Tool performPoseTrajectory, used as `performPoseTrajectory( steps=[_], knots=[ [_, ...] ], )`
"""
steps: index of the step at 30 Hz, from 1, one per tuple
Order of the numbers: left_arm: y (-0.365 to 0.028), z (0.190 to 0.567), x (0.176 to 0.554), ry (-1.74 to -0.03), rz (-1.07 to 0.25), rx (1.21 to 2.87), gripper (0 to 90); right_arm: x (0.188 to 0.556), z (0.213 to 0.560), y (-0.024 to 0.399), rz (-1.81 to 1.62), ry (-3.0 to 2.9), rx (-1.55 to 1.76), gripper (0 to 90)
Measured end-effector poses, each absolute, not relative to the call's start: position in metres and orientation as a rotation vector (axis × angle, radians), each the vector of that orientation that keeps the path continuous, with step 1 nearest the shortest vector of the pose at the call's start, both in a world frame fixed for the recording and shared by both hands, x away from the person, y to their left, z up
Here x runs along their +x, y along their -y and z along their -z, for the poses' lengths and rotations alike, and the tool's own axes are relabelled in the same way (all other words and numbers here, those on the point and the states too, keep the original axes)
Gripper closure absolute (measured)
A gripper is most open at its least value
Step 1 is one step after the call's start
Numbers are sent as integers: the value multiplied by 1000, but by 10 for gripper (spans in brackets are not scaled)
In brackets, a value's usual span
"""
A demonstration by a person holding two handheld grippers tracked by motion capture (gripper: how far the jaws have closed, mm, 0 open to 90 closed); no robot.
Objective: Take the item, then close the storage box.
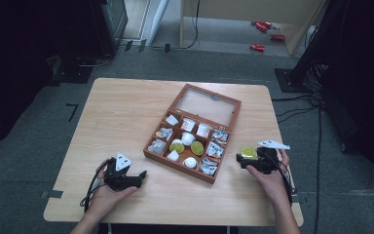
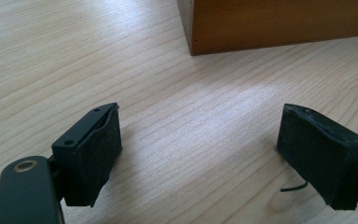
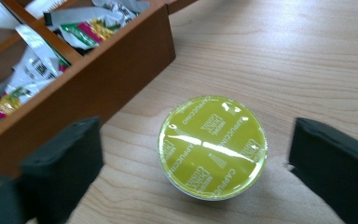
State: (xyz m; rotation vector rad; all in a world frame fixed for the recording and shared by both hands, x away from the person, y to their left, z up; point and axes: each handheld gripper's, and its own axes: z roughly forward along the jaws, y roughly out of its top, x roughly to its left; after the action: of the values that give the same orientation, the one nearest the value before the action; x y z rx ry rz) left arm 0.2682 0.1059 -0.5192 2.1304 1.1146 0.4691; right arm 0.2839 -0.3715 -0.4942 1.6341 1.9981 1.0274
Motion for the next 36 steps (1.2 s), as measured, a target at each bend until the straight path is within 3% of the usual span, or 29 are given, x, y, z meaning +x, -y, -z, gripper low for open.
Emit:
performPoseTrajectory(
  steps=[14, 26, 36],
  knots=[
    [-106, 519, 268, -1115, -469, 2130, 146, 289, 466, 372, -989, -1931, 1642, 12],
    [-107, 519, 268, -1115, -469, 2132, 146, 300, 449, 367, -981, -1916, 1622, 70],
    [-107, 519, 268, -1115, -469, 2132, 146, 315, 438, 359, -1030, -1918, 1603, 205]
  ],
)
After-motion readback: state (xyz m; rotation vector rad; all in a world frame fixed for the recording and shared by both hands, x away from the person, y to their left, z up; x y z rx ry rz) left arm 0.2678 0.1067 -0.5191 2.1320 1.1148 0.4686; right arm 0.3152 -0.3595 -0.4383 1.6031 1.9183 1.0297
